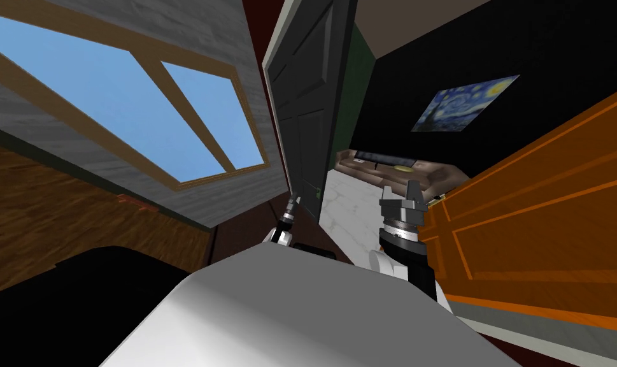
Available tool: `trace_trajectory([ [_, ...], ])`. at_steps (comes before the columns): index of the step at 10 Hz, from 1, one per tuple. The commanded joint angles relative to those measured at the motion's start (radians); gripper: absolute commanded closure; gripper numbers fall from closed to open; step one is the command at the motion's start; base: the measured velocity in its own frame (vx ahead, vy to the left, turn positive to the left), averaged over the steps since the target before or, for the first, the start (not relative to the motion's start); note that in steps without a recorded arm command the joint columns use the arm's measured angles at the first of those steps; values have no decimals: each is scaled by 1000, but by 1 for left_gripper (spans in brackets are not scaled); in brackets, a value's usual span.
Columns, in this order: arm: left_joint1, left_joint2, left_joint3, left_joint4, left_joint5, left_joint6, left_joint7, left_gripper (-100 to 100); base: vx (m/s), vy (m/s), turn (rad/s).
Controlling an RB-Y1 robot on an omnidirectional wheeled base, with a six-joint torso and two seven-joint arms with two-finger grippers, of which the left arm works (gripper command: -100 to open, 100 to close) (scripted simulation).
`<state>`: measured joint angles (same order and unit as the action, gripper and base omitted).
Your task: Push the door open
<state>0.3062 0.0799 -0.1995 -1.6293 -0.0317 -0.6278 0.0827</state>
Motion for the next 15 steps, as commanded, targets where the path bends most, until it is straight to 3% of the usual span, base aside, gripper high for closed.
trace_trajectory([
  [1, -13, 0, -20, 50, -5, -8, -1, -100, 85, 89, -142],
  [15, -123, 7, -143, 446, -33, -73, 3, -100, 68, 78, -114],
])
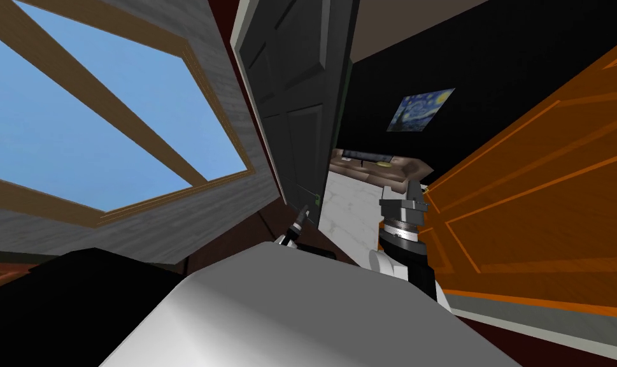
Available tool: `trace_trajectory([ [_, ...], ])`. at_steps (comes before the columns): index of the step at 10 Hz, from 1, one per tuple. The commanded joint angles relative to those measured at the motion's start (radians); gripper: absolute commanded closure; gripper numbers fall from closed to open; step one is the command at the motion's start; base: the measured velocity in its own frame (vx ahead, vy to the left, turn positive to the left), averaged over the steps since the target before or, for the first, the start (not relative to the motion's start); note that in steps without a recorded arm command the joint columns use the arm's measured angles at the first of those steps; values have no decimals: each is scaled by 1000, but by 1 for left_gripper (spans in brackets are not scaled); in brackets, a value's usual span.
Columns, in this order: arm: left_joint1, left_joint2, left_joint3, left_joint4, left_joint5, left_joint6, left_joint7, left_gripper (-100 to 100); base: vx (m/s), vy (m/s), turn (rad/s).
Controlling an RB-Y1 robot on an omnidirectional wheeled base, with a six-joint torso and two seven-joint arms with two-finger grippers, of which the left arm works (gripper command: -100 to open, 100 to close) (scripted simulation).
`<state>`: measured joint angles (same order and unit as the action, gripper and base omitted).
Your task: Push the door open
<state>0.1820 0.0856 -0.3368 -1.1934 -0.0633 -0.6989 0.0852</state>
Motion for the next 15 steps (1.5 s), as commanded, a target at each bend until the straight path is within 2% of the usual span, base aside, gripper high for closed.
trace_trajectory([
  [1, -6, 1, -14, 33, -3, -6, 1, -100, 59, 83, -84],
  [4, -24, 0, -34, 98, -8, -17, 2, -100, 68, 72, -88],
  [5, -35, -2, -46, 136, -11, -23, 2, -100, 101, 86, -134],
  [8, -50, -4, -64, 190, -14, -32, 3, -100, 79, 94, -71],
  [9, -54, -5, -68, 203, -15, -34, 3, -100, 68, 77, -79],
  [10, -52, -2, -64, 195, -14, -34, 5, -100, 28, 33, -16],
  [15, -64, -8, -51, 226, -9, -47, -1, -100, 168, -70, -27],
])
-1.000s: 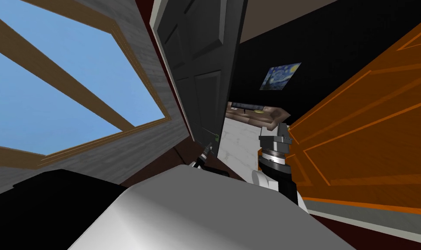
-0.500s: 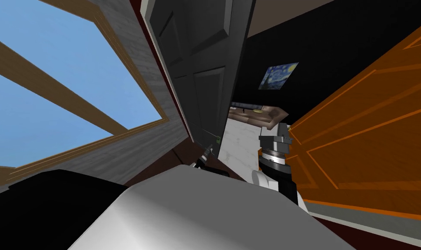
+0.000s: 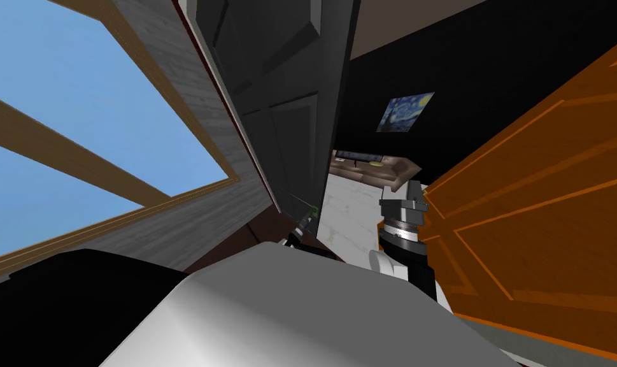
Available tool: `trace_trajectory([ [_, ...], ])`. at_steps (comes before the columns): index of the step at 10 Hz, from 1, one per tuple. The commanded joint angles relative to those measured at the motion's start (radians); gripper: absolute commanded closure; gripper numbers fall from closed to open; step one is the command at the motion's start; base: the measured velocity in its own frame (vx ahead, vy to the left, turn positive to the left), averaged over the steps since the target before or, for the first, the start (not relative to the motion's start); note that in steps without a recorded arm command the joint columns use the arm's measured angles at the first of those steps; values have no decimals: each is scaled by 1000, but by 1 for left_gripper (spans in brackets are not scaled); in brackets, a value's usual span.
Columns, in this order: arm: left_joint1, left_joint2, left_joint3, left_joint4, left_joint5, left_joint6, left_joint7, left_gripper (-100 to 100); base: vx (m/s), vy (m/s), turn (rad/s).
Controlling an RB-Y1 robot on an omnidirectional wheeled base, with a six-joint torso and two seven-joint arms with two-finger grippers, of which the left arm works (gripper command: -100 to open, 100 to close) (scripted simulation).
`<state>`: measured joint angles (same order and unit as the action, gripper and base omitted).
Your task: Push the door open
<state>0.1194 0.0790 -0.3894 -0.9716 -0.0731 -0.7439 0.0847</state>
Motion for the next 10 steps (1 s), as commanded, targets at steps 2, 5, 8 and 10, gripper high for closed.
trace_trajectory([
  [2, -6, -8, 7, 15, 3, -7, -3, -100, 205, -93, -27],
  [5, -7, -9, 8, 16, 3, -7, -3, 100, 81, -36, -7],
  [8, -7, -9, 8, 16, 3, -7, -3, 100, -19, 9, -6],
  [10, -7, -9, 8, 16, 3, -7, -3, 100, -3, 1, 2],
])
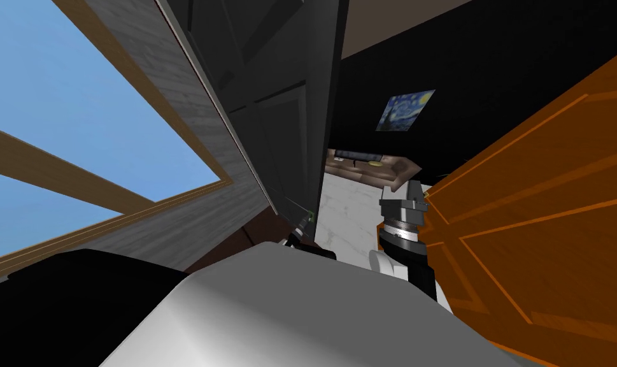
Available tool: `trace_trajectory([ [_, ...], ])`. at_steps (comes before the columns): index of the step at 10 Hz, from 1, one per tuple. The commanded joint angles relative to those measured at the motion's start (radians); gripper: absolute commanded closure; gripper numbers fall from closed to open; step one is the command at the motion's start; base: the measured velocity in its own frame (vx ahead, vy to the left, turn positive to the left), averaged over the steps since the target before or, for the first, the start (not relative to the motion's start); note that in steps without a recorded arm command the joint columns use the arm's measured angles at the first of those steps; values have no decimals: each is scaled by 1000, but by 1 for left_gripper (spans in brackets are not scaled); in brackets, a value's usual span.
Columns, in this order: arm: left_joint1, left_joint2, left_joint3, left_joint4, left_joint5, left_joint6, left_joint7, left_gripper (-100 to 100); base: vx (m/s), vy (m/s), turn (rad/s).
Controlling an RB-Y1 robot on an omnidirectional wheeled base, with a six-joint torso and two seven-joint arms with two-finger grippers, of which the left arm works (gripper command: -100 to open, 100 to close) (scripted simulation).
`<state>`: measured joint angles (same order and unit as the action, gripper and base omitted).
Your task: Push the door open
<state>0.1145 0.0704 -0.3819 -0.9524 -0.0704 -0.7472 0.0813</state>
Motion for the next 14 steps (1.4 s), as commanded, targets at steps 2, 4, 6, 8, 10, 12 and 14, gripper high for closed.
trace_trajectory([
  [2, -5, 4, 18, 5, 7, 1, -6, 100, 117, -51, 26],
  [4, -9, 6, 33, 9, 13, 1, -10, 100, 155, -89, 25],
  [6, -14, 8, 51, 15, 19, 2, -16, 100, 154, -116, 50],
  [8, -20, 9, 73, 21, 28, 3, -23, 100, 152, -101, 48],
  [10, -27, 9, 96, 28, 36, 3, -30, 100, 150, -113, 60],
  [12, -33, 8, 121, 35, 46, 4, -38, 100, 154, -102, 93],
  [14, -22, 6, 107, 21, 42, 11, -36, -100, -112, -27, 36],
])
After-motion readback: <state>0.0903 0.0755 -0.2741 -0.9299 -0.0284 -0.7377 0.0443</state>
